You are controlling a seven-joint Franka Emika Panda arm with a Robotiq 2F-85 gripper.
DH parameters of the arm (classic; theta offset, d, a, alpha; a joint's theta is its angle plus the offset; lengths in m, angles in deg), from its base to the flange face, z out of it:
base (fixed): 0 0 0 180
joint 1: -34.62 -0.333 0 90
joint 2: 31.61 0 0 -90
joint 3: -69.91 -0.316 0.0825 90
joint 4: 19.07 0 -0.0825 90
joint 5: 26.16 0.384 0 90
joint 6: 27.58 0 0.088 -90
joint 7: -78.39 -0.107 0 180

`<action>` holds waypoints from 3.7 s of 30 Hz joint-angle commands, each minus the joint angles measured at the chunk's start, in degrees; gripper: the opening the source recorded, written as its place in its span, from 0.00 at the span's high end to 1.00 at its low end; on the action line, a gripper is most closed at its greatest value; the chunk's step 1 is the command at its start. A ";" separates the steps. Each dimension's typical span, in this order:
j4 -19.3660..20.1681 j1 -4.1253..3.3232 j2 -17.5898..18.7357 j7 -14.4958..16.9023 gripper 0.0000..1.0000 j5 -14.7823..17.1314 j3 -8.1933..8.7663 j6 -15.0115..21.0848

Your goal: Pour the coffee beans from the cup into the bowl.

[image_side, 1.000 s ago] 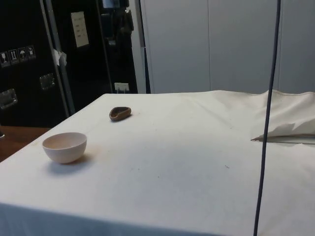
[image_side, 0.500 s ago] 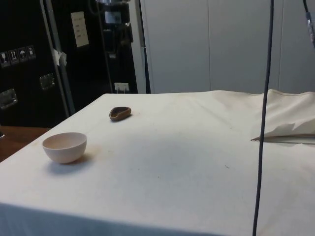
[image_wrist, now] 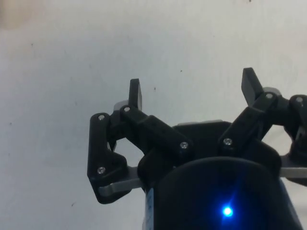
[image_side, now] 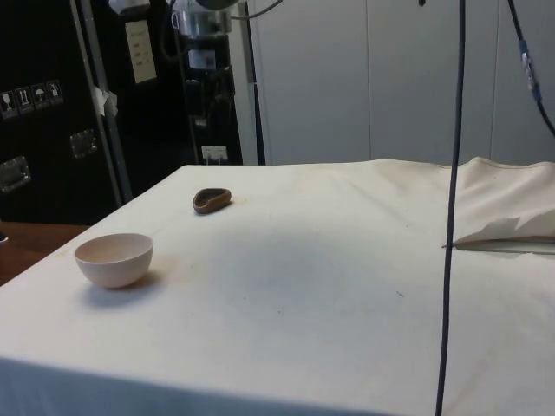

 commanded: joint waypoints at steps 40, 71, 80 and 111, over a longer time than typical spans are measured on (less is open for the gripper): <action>-5.79 0.97 10.03 7.45 0.00 8.08 4.47 3.95; -18.11 3.04 20.28 20.51 0.00 22.92 8.19 -2.01; -22.46 3.61 24.41 23.49 0.00 25.90 9.57 -3.90; -34.43 4.24 35.35 27.50 0.00 33.29 12.38 -8.94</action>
